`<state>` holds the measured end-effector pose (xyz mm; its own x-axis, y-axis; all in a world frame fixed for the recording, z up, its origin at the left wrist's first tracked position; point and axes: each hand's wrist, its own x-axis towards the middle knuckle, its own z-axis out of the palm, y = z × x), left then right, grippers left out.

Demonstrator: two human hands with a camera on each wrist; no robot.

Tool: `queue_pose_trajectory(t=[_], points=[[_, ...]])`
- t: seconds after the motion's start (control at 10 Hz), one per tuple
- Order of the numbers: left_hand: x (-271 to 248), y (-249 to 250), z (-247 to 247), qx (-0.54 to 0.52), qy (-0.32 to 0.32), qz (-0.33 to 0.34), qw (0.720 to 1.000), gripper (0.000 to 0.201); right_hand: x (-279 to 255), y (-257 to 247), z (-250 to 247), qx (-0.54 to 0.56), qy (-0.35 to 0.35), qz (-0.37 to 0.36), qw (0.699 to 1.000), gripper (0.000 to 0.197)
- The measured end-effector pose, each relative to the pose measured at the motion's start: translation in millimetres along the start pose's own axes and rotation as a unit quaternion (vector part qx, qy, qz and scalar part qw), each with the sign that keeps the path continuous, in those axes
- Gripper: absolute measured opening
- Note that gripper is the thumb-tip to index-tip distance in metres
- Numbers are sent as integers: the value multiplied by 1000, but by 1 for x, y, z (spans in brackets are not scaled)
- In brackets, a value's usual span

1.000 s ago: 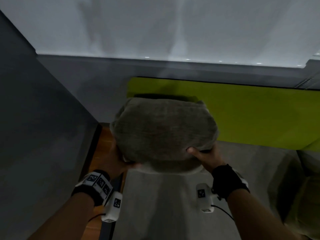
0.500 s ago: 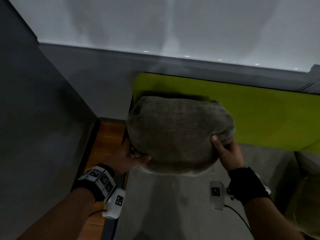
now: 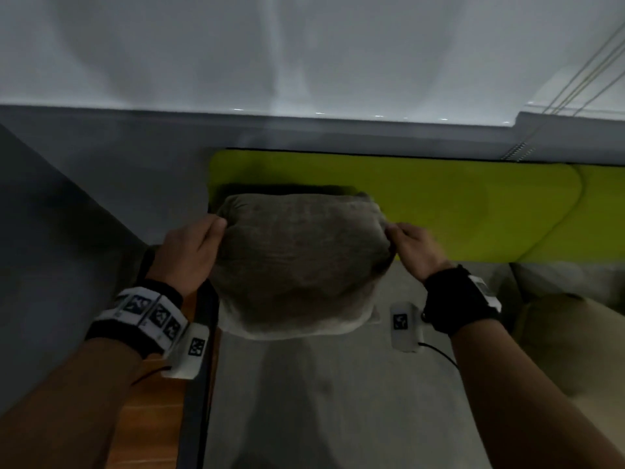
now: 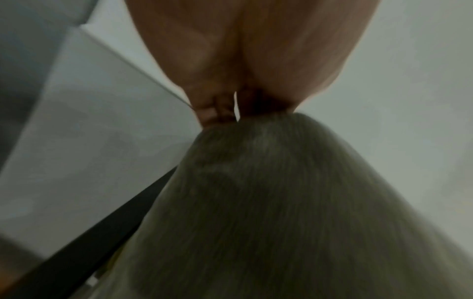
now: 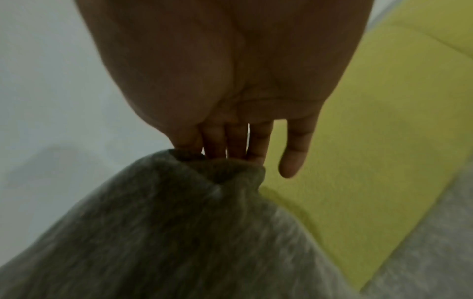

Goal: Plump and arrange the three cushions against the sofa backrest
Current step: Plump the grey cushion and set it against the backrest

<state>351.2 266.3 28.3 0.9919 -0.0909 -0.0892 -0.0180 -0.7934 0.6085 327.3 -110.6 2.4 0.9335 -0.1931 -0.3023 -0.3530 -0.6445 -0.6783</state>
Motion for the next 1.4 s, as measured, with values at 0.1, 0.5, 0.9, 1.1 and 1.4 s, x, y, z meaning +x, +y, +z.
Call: queue_pose_trajectory(t=[0.1,0.5,0.9,1.1,1.4], points=[[8,2,-10,18,-73,-68,995,29,-12,-11,-7,-27,-78,-22,996,29],[12,-1,4,62,-128,-35,989,31,-8,5,-20,298,187,-20,936,25],[16,10,-9,152,-174,5,973,34,-9,8,-12,197,60,-88,975,39],[14,12,-10,146,-200,21,969,25,-1,-11,-33,36,179,-125,975,42],[7,10,-5,97,-81,-51,991,37,6,-3,-29,305,8,5,952,21]])
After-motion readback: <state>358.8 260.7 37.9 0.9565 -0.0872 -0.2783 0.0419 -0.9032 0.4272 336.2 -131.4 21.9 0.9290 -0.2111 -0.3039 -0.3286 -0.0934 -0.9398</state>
